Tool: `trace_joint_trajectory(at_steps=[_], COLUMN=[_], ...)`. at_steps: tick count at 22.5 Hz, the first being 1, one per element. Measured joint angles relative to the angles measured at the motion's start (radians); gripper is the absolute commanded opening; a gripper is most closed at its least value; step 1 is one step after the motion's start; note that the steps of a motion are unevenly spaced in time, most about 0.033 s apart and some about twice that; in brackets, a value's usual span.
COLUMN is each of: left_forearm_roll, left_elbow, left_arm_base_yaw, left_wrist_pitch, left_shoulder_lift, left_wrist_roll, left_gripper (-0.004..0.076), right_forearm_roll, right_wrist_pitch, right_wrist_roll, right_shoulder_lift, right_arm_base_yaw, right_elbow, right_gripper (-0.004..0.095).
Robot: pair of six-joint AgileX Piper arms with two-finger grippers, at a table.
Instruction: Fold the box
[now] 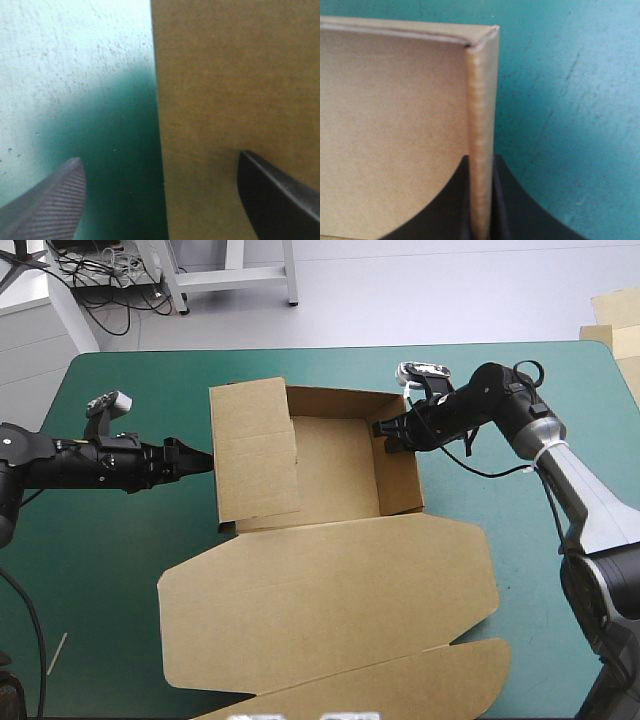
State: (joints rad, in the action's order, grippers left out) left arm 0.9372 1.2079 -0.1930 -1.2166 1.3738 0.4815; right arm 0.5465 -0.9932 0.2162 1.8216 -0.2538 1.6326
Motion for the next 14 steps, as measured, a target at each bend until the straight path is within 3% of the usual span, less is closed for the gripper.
trace_joint_trajectory(at_steps=[7,14], left_forearm_roll=[-0.002,-0.042], left_elbow=[0.0,0.0], left_arm_base_yaw=[0.002,0.115], left_wrist_pitch=[-0.008,0.0], left_shoulder_lift=[-0.063,-0.066], left_wrist_roll=[0.0,0.0], left_gripper=[0.0548,0.0527], right_forearm_roll=[0.0,-0.005], right_wrist_pitch=[0.041,0.07], right_wrist_roll=[-0.03,-0.029], right_shoulder_lift=[0.037,0.082], right_arm_base_yaw=[-0.042,-0.078], right_elbow=[0.0,-0.001], right_gripper=[-0.0018,-0.0018])
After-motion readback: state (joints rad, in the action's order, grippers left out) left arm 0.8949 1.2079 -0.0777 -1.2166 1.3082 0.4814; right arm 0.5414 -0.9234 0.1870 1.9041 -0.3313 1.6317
